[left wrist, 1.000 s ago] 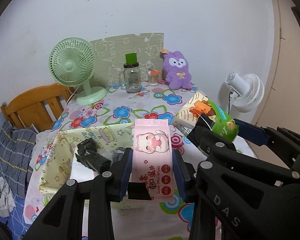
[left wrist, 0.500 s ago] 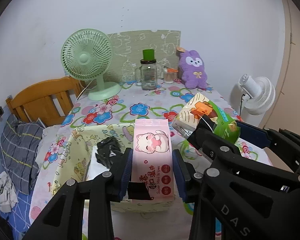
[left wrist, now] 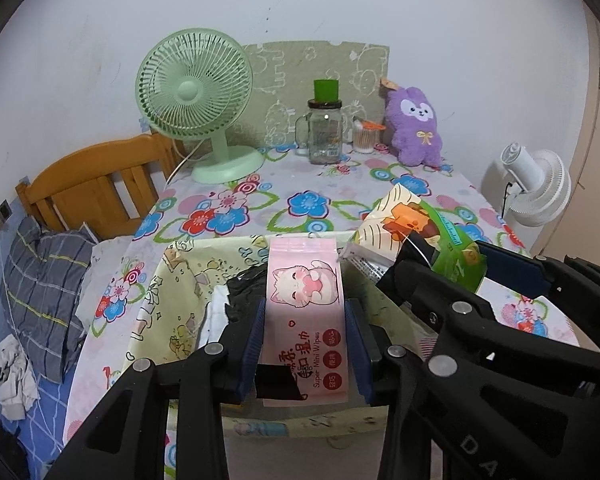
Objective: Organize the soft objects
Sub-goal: 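Carry the pink wipes pack and green tissue pack over the fabric box with both grippers, then lower both packs into the fabric box and open both grippers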
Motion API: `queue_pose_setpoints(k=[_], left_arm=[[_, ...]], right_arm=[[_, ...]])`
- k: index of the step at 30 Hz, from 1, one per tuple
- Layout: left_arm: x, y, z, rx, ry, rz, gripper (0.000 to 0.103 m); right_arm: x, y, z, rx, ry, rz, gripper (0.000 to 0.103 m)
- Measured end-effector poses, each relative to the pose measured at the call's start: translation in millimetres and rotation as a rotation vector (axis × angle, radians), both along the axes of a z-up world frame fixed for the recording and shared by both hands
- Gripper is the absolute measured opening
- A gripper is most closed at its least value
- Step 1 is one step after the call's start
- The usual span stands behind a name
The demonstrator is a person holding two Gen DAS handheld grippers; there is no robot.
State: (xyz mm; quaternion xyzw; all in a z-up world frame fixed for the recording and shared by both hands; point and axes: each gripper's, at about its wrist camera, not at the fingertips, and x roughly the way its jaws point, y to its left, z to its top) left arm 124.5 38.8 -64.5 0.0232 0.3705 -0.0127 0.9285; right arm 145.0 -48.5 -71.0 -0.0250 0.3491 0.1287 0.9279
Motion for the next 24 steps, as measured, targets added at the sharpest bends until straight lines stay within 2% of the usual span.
queue_pose_setpoints(k=[13, 18, 24], left_arm=[[11, 26, -22, -0.036, 0.051, 0.022, 0.042], [11, 38, -26, -0.048, 0.073, 0.042, 0.058], [3, 43, -28, -0.030, 0.081, 0.048, 0.068]], right_arm=[[15, 30, -20, -0.023, 0.056, 0.041, 0.052], [16, 41, -26, -0.016, 0.077, 0.075, 0.052], [17, 50, -33, -0.003, 0.103, 0.098, 0.052]])
